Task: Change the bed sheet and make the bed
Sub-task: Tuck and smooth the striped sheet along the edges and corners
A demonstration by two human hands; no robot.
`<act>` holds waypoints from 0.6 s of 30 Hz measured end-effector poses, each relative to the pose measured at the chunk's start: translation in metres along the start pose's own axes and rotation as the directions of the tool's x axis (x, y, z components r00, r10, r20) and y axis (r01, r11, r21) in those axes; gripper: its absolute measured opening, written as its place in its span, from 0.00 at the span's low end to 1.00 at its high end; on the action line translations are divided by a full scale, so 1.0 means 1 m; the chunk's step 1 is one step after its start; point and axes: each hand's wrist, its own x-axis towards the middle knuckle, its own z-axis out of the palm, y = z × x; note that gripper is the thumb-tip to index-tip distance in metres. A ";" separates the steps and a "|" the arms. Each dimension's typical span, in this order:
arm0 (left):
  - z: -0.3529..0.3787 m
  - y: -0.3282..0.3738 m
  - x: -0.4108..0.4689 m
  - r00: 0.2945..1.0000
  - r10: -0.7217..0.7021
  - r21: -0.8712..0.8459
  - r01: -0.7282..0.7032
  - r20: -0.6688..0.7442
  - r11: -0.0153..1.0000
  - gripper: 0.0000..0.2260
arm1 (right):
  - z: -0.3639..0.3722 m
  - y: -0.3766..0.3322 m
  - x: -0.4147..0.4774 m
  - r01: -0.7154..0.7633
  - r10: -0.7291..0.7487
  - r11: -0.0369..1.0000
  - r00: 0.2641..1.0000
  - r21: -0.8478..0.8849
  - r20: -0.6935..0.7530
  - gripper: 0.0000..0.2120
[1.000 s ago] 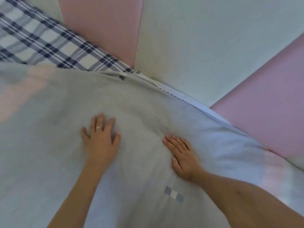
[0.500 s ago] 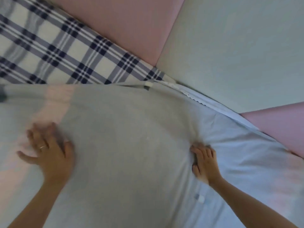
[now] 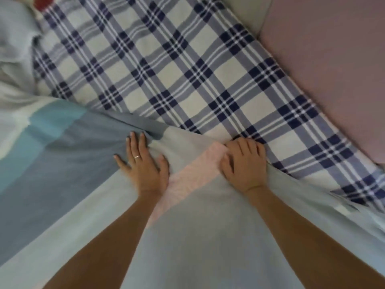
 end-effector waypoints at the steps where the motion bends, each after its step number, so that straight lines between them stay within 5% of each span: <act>1: -0.001 -0.001 -0.001 1.000 0.004 -0.004 -0.004 0.011 1.000 0.32 | 0.000 0.000 0.000 -0.002 0.003 1.000 1.000 -0.031 0.023 0.13; 18: -0.006 -0.007 0.002 0.995 0.084 -0.056 -0.081 0.056 0.995 0.31 | -0.003 -0.007 0.008 -0.036 0.050 0.990 0.994 -0.135 0.100 0.20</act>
